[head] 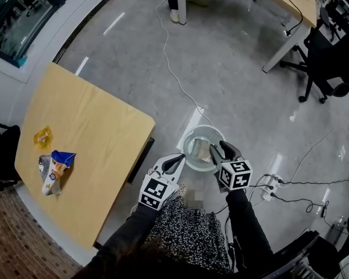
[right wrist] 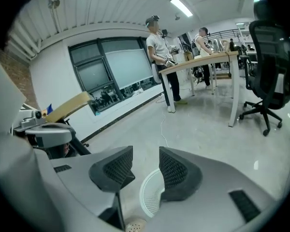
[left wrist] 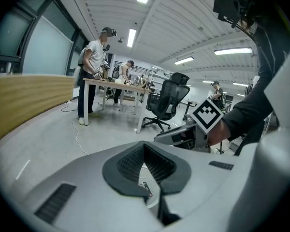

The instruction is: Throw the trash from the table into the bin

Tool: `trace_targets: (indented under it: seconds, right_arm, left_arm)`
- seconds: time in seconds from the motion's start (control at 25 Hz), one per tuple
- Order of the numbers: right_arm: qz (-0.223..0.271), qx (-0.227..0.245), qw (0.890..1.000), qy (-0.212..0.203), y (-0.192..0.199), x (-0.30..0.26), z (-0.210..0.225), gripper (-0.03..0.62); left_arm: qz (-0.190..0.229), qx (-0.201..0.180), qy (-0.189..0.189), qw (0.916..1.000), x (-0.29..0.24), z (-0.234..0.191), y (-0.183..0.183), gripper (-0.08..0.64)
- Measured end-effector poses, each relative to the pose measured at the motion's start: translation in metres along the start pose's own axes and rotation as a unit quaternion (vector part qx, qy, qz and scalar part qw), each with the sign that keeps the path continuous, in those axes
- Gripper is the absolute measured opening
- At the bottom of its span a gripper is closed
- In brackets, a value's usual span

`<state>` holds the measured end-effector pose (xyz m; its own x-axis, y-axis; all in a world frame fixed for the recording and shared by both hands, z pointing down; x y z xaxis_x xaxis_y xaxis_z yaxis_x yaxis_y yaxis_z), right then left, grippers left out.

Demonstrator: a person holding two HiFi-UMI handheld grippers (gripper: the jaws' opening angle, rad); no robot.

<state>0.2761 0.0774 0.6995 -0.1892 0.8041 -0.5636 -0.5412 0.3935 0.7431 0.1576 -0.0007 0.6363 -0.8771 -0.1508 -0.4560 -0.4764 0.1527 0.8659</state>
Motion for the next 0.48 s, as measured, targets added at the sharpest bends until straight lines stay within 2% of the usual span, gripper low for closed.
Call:
trace_targets:
  seconds: [0.16, 0.48]
  right_arm:
    - [0.021, 0.021, 1.0, 0.001, -0.036, 0.027, -0.014, 0.158]
    - [0.078, 0.063, 0.995, -0.025, -0.111, 0.076, -0.06, 0.156]
  left_arm:
    - [0.016, -0.014, -0.007, 0.9997, 0.015, 0.01, -0.035, -0.012]
    - [0.064, -0.034, -0.051, 0.9961, 0.073, 0.014, -0.1, -0.012]
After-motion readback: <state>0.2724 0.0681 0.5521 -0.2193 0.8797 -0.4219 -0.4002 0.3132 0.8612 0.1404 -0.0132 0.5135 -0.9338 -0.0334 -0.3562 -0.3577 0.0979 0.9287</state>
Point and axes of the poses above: the fingertips, and each gripper's own axes: x backward along the fingers, z to its right, y out of its underside, the point moved 2 cm from there along x, backward along the fingers, and after that the axes turned 2 degrees about z, right-handed, at the moved point
